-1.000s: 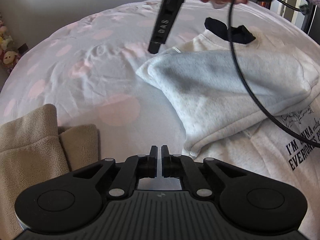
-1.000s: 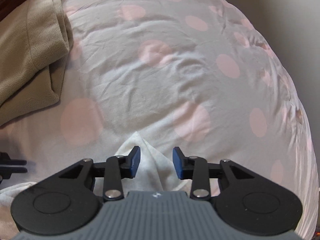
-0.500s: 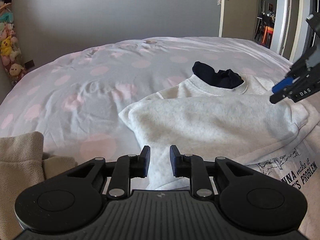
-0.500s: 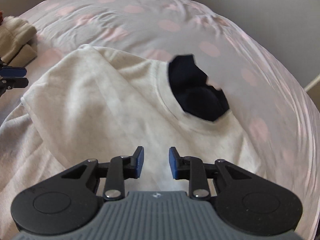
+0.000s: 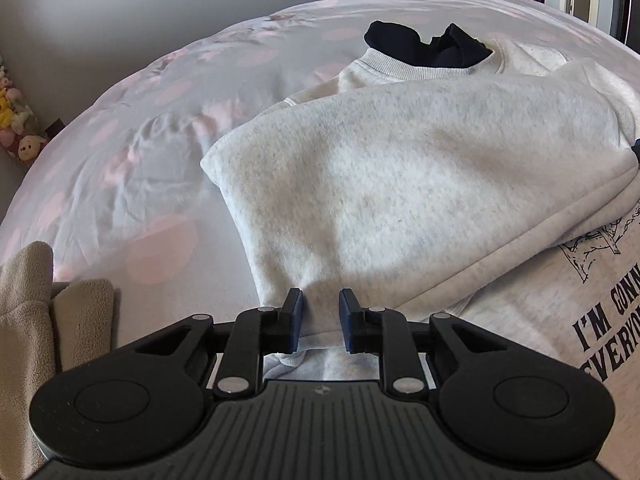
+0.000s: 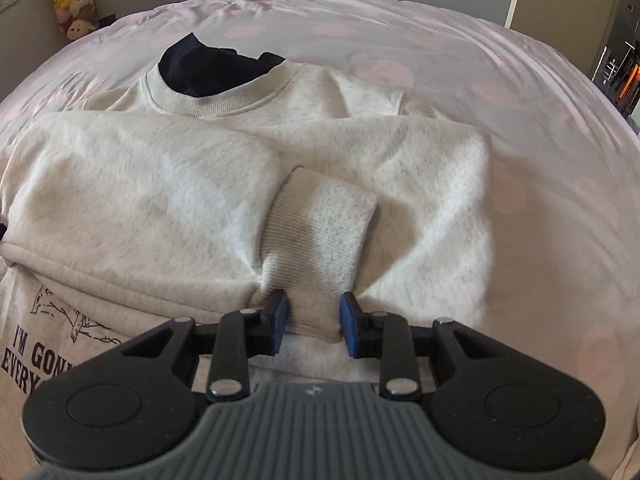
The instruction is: Fold clothes
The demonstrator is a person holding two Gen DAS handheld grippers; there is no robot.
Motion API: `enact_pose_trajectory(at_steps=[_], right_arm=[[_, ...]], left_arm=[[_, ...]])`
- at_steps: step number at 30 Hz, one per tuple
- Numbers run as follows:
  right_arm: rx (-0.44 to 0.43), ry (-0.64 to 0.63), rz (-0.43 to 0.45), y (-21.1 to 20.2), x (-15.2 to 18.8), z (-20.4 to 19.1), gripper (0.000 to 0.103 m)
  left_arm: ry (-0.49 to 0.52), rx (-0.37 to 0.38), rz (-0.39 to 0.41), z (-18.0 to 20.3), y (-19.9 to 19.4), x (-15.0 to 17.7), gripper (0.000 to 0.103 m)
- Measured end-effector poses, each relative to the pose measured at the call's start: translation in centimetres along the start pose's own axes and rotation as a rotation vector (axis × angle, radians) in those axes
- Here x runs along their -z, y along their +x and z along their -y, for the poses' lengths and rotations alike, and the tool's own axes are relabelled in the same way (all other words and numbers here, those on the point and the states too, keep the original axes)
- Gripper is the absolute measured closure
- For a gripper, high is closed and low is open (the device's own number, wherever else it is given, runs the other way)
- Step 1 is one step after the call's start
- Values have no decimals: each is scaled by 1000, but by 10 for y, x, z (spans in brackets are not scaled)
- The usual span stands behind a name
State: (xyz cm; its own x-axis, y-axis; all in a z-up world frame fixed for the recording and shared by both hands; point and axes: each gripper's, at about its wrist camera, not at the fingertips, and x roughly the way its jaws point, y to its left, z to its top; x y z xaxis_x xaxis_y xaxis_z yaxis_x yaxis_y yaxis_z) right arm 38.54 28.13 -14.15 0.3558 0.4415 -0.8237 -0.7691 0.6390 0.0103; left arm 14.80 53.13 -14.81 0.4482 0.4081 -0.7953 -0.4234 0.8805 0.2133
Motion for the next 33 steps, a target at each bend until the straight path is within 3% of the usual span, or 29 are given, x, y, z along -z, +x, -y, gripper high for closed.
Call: enact_pose_trajectory(at_steps=[5, 9, 14, 20, 26, 29, 33], right_arm=[[-17, 26, 1, -10, -1, 4, 70], [-55, 29, 97, -59, 10, -2, 67], [-55, -30, 66, -108, 61, -18, 64], [-55, -101, 29, -168, 121, -38, 52], [-54, -14, 61, -206, 178, -43, 51], [-12, -26, 127, -218, 190, -49, 51], [27, -55, 171, -227, 198, -56, 43]], left_arm=[[33, -28, 42, 7, -10, 7, 84], [85, -32, 50, 15, -38, 14, 84], [124, 42, 84, 26, -92, 25, 84], [231, 157, 107, 52, -156, 56, 78], [453, 245, 63, 99, -201, 103, 78], [584, 274, 19, 124, -210, 128, 78], [821, 268, -52, 159, -212, 164, 77]])
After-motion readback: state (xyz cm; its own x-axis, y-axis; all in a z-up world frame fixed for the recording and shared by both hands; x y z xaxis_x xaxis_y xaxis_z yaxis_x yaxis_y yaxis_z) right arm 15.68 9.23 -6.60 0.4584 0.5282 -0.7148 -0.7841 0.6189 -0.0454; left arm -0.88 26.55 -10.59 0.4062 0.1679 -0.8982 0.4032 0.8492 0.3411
